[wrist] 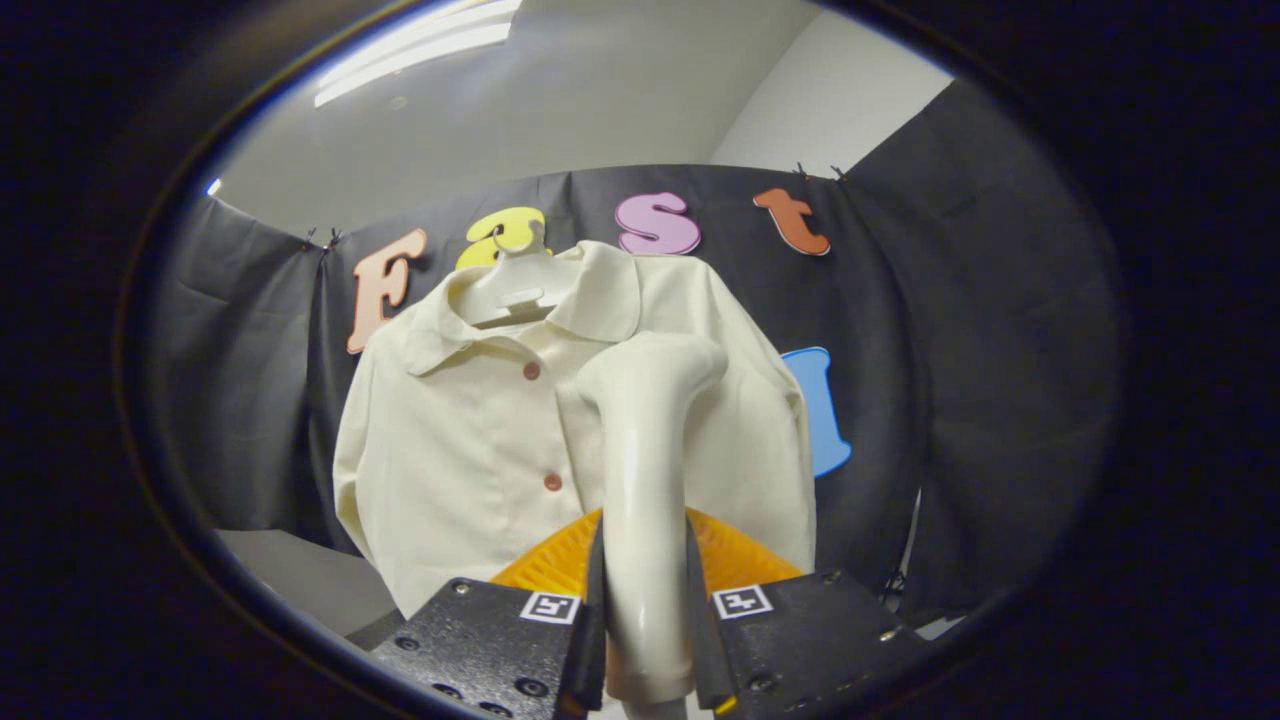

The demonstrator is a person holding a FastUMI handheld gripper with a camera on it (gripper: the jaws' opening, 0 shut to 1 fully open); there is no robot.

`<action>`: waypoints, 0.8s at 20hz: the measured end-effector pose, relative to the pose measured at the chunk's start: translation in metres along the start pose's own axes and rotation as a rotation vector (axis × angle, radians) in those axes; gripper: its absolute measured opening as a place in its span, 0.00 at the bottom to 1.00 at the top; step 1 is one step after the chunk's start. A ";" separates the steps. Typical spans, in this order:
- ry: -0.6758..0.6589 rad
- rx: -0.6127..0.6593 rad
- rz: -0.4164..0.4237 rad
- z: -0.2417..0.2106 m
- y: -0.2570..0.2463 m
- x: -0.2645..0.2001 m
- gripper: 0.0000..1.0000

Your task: Iron the clothes twice with a garment steamer, once on the left side and once on the right side.

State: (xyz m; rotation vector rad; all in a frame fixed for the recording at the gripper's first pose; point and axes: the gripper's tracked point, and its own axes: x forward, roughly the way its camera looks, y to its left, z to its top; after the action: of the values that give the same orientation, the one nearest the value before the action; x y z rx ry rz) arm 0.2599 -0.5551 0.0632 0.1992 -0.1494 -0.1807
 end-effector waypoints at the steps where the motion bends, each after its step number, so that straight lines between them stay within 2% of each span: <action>1: -0.017 0.005 0.010 0.002 -0.001 0.003 0.34; 8: 0.100 0.001 0.021 -0.076 -0.024 -0.003 0.34; 16: 0.182 0.098 -0.008 -0.159 -0.045 -0.026 0.34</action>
State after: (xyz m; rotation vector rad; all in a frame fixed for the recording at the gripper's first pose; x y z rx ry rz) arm 0.2538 -0.5650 -0.1033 0.3127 0.0238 -0.1622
